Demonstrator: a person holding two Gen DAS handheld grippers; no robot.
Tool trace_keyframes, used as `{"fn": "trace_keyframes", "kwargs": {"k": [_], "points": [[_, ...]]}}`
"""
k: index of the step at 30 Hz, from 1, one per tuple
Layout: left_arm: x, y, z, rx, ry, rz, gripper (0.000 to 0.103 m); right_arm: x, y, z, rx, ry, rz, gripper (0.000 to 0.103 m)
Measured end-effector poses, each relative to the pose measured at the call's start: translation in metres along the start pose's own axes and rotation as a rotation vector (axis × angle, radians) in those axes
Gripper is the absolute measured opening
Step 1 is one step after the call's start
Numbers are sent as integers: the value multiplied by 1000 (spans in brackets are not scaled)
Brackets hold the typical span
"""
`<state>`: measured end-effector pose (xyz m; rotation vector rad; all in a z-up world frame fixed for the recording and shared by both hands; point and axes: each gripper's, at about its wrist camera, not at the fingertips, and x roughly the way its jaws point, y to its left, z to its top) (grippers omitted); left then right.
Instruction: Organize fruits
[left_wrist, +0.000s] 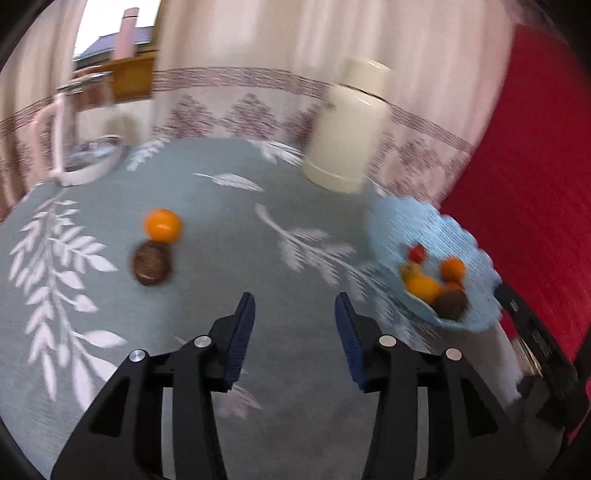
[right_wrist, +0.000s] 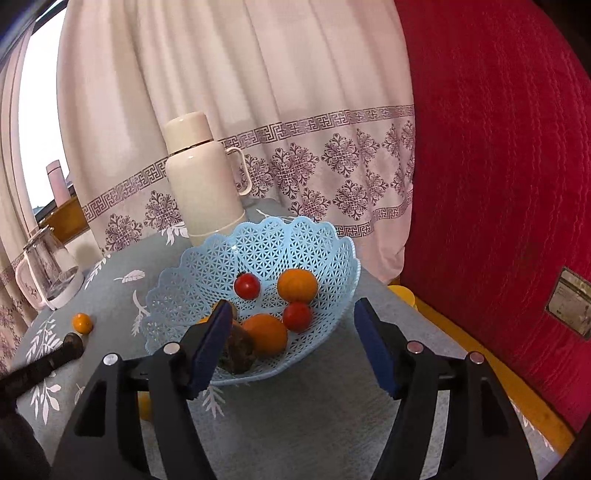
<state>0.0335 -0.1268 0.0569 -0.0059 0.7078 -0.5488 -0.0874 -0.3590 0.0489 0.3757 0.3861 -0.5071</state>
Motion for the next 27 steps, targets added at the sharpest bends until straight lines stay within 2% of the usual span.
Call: {"fn": "trace_keyframes", "kwargs": {"k": [5,11,16,19,23,27], "points": [[5,-38,-15,101,33,-67,47,-1,0,-1,5,-5,1,68],[17,-51,-21,126,94,-115,47,0,-1,-1,11,-5,2,68],[31,-58,-29,150,141,-123,45,0,-1,-1,7,-5,3,68],[40,-61,-32,160,173,-128,34,0,-1,-1,8,-5,3,68],[46,-62,-32,165,186,-122,25,0,-1,-1,7,-5,3,68],[46,-61,-32,158,187,-131,25,0,-1,-1,9,-5,3,68]]}}
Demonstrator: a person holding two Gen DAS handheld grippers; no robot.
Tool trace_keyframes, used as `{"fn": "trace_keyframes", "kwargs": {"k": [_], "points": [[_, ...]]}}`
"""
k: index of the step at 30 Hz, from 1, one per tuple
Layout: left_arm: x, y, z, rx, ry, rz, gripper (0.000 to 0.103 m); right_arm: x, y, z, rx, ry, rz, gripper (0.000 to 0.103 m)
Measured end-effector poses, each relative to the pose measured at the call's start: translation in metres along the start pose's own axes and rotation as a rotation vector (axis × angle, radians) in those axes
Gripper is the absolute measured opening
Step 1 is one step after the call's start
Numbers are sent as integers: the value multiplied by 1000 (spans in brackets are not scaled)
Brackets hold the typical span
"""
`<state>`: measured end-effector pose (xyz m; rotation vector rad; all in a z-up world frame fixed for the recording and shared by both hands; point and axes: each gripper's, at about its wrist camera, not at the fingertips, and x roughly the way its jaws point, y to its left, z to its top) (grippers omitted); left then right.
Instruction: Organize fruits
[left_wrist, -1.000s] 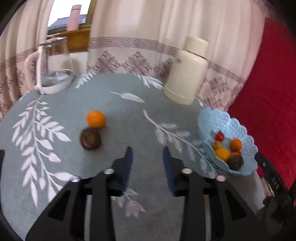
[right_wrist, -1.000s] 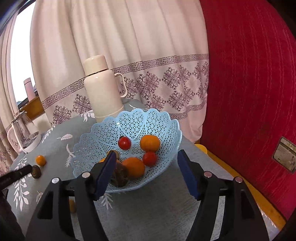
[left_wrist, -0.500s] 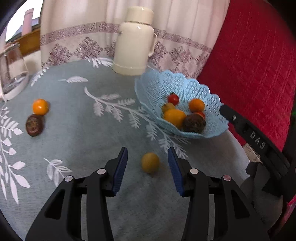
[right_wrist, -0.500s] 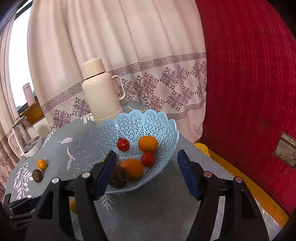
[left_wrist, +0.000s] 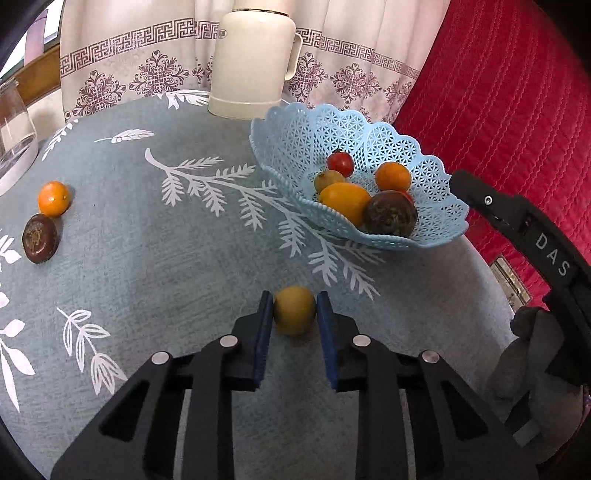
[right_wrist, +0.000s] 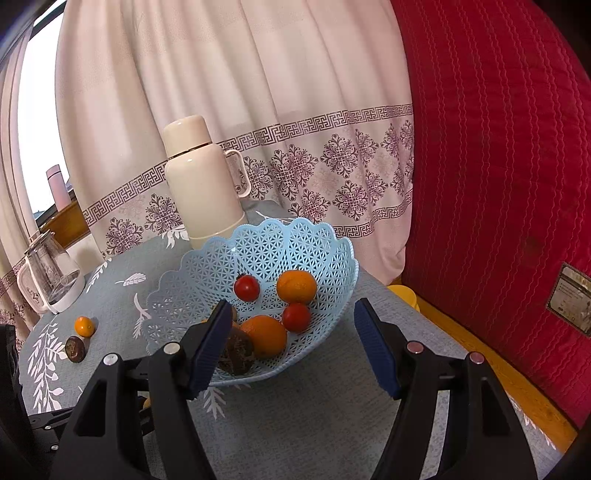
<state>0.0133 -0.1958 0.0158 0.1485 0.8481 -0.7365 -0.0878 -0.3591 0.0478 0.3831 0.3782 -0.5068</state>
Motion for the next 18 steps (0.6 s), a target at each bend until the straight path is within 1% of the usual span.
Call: {"fn": "trace_keyframes", "kwargs": {"k": [7,12,18], "points": [[-17,3,10,-11,-58,5,25,-1,1,0,3,-3,1,68],[-30,1,28,-7,-111,16,25,0,2,0,3,-4,1,68],[-31,-6,54,-3,-154,9,25,0,2,0,4,-4,1,68]]}}
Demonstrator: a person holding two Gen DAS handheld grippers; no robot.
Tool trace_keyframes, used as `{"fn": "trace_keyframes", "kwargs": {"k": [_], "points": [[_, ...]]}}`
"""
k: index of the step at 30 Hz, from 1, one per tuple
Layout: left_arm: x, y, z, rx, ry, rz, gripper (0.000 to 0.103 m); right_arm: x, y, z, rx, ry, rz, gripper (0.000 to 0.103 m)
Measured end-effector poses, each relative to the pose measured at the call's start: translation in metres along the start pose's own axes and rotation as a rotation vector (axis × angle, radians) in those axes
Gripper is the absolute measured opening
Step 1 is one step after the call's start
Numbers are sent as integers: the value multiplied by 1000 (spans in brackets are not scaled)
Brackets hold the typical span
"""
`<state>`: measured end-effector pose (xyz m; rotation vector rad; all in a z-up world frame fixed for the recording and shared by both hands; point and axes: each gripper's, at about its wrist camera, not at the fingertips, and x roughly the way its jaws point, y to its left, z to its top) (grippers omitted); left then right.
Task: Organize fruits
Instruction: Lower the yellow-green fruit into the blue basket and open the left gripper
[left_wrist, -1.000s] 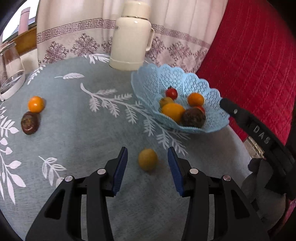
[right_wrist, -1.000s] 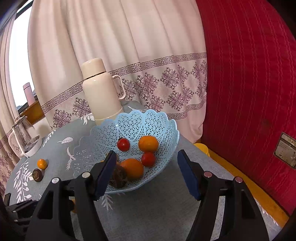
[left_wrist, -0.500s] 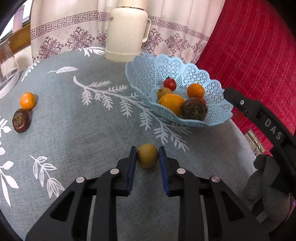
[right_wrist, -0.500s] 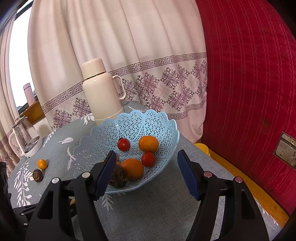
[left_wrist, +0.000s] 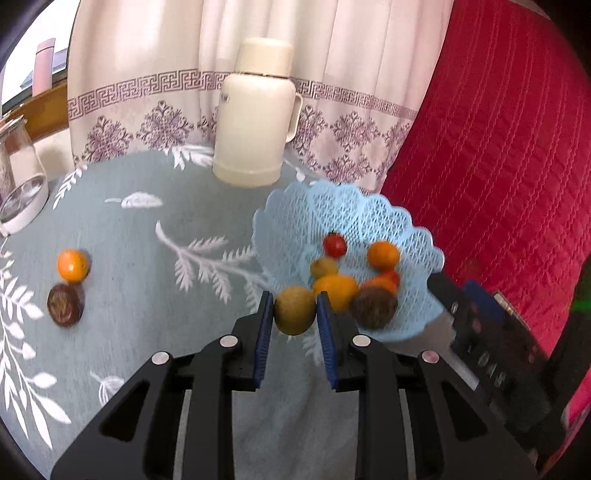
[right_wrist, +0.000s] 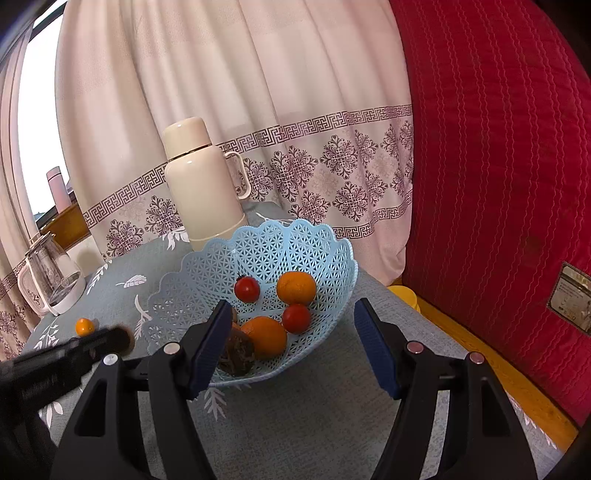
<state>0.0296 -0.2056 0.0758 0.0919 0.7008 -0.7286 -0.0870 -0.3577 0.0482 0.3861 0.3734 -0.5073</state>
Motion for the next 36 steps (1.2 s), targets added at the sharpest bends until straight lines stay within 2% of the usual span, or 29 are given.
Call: {"fn": "trace_keyframes", "kwargs": {"k": [10,13,15,20,24,26,34,36], "points": [[28,-10,15,15,1,-14,25,0,0,0,0,0,0,68],[31,-7,13,4,3,-9,29,0,0,0,1,0,0,68],[31,-3,13,-8,-3,0,38,0,0,0,1,0,0,68],[26,6,13,-28,-21,9,45,0,0,0,0,0,-1,68],[21,10,11,-43,-38,34,70,0,0,0,0,-1,-1,68],[19,13,11,-55,-41,39,76,0,0,0,0,-1,0,68],[13,22,8,-77,-61,87,87,-3,6,-4,-18,-17,2,68],[12,25,8,-84,-61,97,89,-3,6,-4,-19,-19,5,74]]}}
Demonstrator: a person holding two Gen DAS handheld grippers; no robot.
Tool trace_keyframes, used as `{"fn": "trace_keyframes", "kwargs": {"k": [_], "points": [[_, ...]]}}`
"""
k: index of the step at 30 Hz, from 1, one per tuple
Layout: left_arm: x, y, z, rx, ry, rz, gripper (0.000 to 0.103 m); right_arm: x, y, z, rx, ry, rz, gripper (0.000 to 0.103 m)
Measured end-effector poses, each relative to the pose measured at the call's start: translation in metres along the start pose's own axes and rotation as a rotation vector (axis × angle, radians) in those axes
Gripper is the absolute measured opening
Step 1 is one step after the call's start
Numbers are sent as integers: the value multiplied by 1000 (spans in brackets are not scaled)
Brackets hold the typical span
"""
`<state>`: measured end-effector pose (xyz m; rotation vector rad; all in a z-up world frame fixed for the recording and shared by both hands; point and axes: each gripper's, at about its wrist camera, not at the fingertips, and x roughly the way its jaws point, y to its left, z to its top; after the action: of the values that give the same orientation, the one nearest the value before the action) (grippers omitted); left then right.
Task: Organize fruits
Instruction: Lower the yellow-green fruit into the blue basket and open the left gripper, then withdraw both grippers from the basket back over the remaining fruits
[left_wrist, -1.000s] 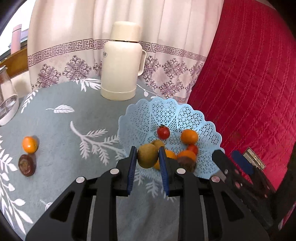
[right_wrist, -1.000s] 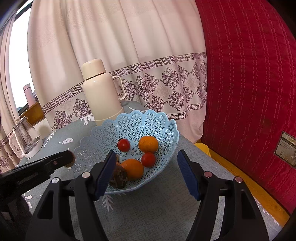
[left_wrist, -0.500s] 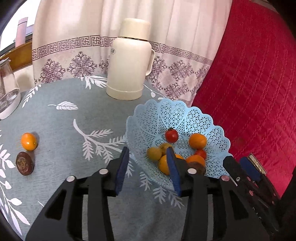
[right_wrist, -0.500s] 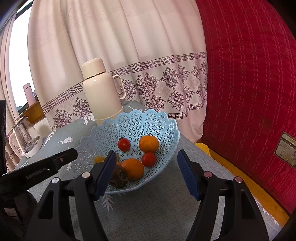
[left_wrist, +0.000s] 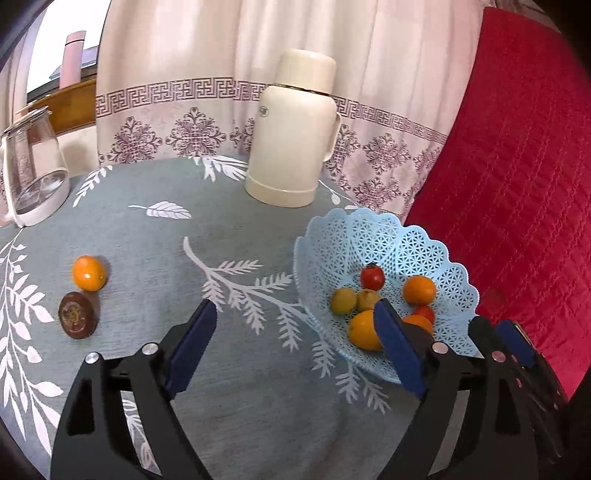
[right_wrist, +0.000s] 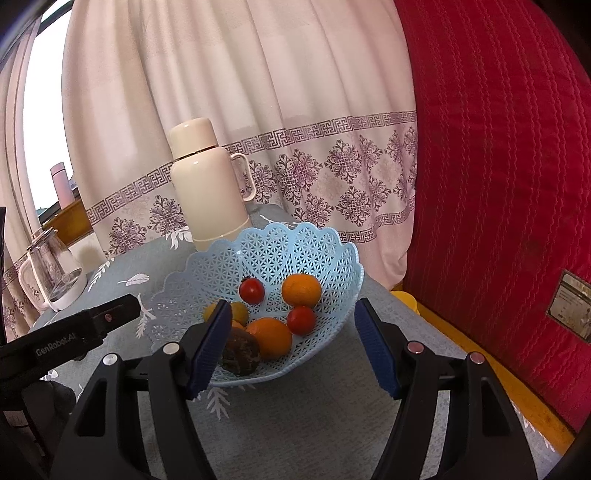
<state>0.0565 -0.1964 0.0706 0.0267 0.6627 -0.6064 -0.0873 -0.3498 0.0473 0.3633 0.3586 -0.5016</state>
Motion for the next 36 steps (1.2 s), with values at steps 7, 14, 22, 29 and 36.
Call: {"fn": "trace_keyframes", "kwargs": {"k": [7,14,22,29,36], "points": [[-4,14,-2,-31,-16,57,96,-3,1,1,-2,-13,22,78],[-12,29,-2,-57,-41,99,96,-4,-1,1,12,-14,38,78],[-23,56,-3,-93,-67,168,96,-6,0,1,17,-19,97,86],[-29,84,-6,-136,-72,241,96,-6,19,-2,-50,-4,190,88],[-33,116,-12,-183,-59,320,96,-3,35,-9,-95,79,360,89]]}}
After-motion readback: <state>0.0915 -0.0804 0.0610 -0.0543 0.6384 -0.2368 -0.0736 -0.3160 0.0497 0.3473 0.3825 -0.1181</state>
